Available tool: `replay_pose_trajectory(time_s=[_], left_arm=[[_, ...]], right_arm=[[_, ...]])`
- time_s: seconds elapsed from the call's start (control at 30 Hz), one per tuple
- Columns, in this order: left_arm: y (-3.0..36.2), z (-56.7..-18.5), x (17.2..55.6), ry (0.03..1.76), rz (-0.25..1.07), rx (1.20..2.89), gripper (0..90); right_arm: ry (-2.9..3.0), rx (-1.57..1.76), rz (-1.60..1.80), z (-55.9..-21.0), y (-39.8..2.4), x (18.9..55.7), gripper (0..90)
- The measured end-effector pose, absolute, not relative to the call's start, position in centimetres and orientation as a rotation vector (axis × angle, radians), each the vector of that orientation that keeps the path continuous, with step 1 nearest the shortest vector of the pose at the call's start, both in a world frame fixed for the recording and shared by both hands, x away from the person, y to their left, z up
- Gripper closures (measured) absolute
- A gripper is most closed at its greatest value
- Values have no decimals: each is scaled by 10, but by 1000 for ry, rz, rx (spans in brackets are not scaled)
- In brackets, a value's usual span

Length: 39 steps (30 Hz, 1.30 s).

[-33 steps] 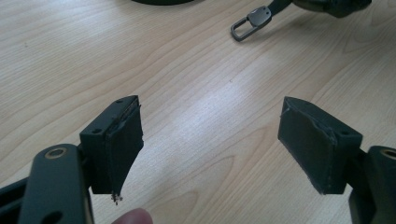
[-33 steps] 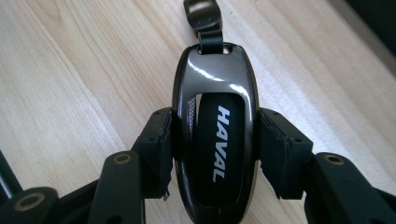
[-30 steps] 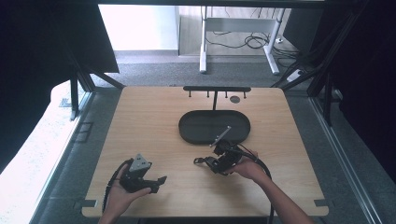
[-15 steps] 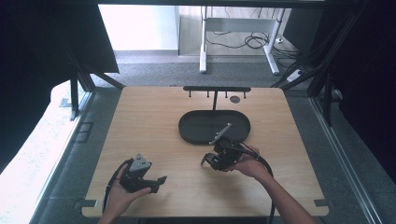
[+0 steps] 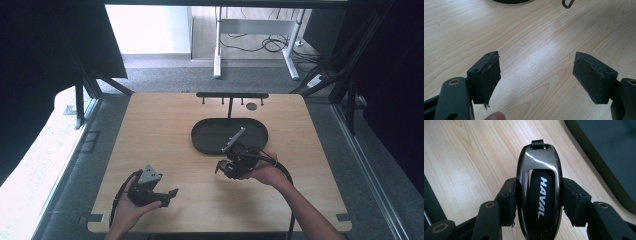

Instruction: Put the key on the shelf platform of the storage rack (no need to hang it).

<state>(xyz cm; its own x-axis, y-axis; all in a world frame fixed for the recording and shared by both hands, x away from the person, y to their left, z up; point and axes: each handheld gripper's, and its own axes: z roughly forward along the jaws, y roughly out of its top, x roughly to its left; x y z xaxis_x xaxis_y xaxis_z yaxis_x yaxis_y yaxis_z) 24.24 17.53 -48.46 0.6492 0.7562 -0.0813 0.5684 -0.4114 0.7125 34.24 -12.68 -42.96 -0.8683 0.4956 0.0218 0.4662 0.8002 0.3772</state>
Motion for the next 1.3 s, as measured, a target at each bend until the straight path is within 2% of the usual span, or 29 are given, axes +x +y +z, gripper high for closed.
replay_pose_trajectory(time_s=[1.3], left_arm=[[178, -483, 242, 1027, 328, 2131, 224]], right_arm=[[2855, 806, 604, -403, -124, 373, 493]])
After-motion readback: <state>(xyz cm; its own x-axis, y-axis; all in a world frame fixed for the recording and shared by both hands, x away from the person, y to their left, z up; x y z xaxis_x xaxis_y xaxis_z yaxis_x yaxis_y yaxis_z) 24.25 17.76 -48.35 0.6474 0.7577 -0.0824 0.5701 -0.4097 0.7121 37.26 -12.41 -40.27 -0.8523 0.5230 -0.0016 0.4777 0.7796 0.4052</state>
